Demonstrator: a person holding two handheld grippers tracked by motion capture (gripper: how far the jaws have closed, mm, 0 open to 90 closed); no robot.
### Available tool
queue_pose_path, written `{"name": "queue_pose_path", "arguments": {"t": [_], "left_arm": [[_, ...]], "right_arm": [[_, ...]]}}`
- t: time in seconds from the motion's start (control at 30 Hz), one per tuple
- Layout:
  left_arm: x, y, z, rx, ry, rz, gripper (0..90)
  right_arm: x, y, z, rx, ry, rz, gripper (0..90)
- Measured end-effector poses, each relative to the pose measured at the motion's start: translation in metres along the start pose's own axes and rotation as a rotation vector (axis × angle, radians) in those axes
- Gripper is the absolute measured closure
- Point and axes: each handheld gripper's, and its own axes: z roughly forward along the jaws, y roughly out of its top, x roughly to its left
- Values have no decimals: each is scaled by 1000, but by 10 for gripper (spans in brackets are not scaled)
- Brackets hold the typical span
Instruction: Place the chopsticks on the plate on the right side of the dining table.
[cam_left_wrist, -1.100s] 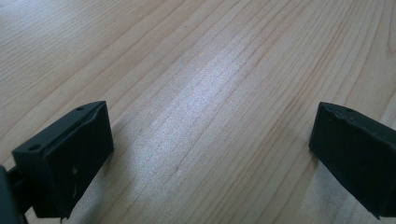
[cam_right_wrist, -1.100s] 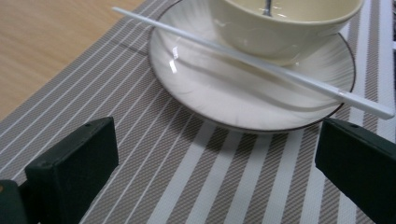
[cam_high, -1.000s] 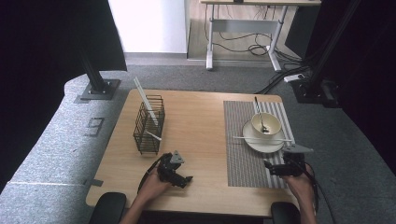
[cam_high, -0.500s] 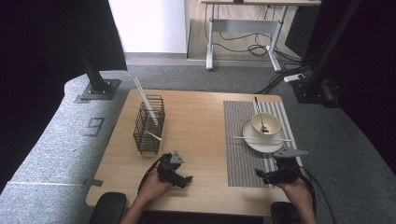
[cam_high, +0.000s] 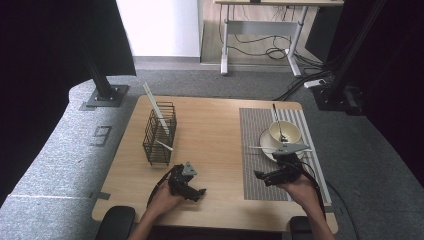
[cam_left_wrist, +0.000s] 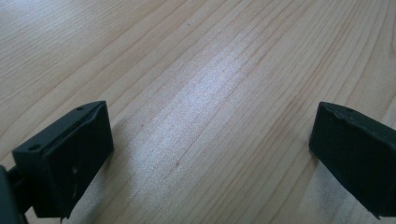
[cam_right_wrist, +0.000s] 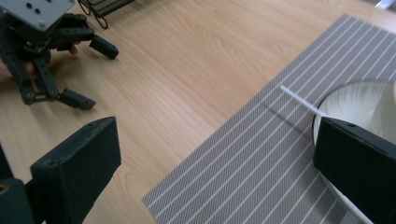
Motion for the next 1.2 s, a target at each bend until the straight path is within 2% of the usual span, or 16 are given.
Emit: {"name": "queue_pose_path", "arguments": {"t": [0.4,0.6,0.77,0.8,0.9,1.03,1.2], "left_arm": [[0,0,0,0,-2,-1,0],[0,0,0,0,-1,-1,0],[0,0,0,1,-1,0,0],[0,0,0,0,-1,-2,0],[0,0,0,0,-1,-2,0],[0,0,0,0,-2,-4,0],[0,0,0,-1,-2,-3,0]], "right_arm": [[15,40,16,0,9,-74,8],[22,60,29,12,59,-81,17],[27,73,37,26,74,-90,12],[31,79,42,31,78,-105,11],[33,84,45,33,83,-114,11],[44,97,56,41,93,-144,16],[53,109,67,55,123,-172,28]]}}
